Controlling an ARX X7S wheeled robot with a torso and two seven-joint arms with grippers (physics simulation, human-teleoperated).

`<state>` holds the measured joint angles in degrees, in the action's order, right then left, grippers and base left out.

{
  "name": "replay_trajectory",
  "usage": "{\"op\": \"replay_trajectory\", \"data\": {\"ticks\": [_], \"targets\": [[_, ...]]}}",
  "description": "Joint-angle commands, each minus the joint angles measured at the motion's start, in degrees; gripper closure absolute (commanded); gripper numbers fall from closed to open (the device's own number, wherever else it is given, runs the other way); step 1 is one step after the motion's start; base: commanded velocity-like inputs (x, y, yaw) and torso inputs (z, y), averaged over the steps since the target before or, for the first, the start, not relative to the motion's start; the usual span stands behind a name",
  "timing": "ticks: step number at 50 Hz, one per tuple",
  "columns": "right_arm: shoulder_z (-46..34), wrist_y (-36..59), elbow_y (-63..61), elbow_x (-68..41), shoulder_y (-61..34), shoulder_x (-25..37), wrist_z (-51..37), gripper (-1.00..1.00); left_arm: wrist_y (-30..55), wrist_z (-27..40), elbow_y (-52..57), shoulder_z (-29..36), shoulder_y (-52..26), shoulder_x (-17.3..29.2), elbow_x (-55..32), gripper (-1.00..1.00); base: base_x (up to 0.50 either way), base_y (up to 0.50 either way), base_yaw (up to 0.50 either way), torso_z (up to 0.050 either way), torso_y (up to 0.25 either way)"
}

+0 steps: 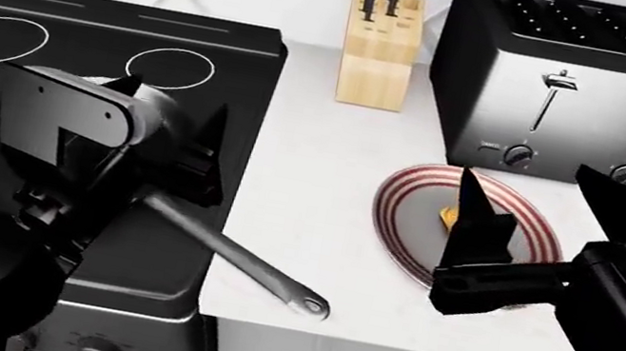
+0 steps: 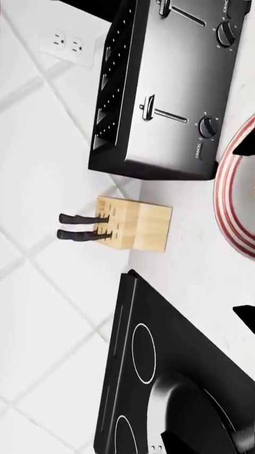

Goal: Pick the croissant and place it on the pan. Then turn on the stove to warm the croissant.

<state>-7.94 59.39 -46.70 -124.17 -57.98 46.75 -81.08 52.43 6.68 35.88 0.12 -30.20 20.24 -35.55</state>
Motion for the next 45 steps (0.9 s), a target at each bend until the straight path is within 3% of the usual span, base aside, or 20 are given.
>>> {"op": "replay_trajectory", "data": {"ticks": [1, 10, 16, 29, 45], "targets": [[-0.74, -1.27, -0.77, -0.48, 0.18, 0.76, -0.94, -1.0, -0.55, 0.18, -0.07, -0.25, -0.12, -0.2, -0.54, -1.0, 0.5, 0.0, 0.0, 0.0, 0.0], [-0.72, -1.08, -0.62, 0.47, 1.77, 0.79, 0.69, -1.0, -0.83, 0.7, -0.93, -0.65, -0.25, -0.37, -0.66, -1.0, 0.5, 0.0, 0.0, 0.0, 0.001], [-1.27, -2.2, 0.05, -1.26, 4.01, 2.13, 0.16, -1.0, -1.14, 0.53, -1.42, -0.36, -0.21, -0.36, -0.75, -1.0, 0.05, 0.0, 0.0, 0.0, 0.002], [-13.65, -1.91, 8.2, -20.5, -11.84, 8.4, -3.94, -1.0, -2.63, -0.4, -2.59, 0.53, 0.04, -0.06, -0.44, -1.0, 0.0, 0.0, 0.0, 0.0, 0.0], [-18.14, 5.49, 18.86, -27.09, -18.97, 12.53, 0.18, -1.0, -3.61, -0.44, -3.84, 1.45, -0.24, 0.1, 0.12, -1.0, 0.0, 0.0, 0.0, 0.0, 0.0]]}}
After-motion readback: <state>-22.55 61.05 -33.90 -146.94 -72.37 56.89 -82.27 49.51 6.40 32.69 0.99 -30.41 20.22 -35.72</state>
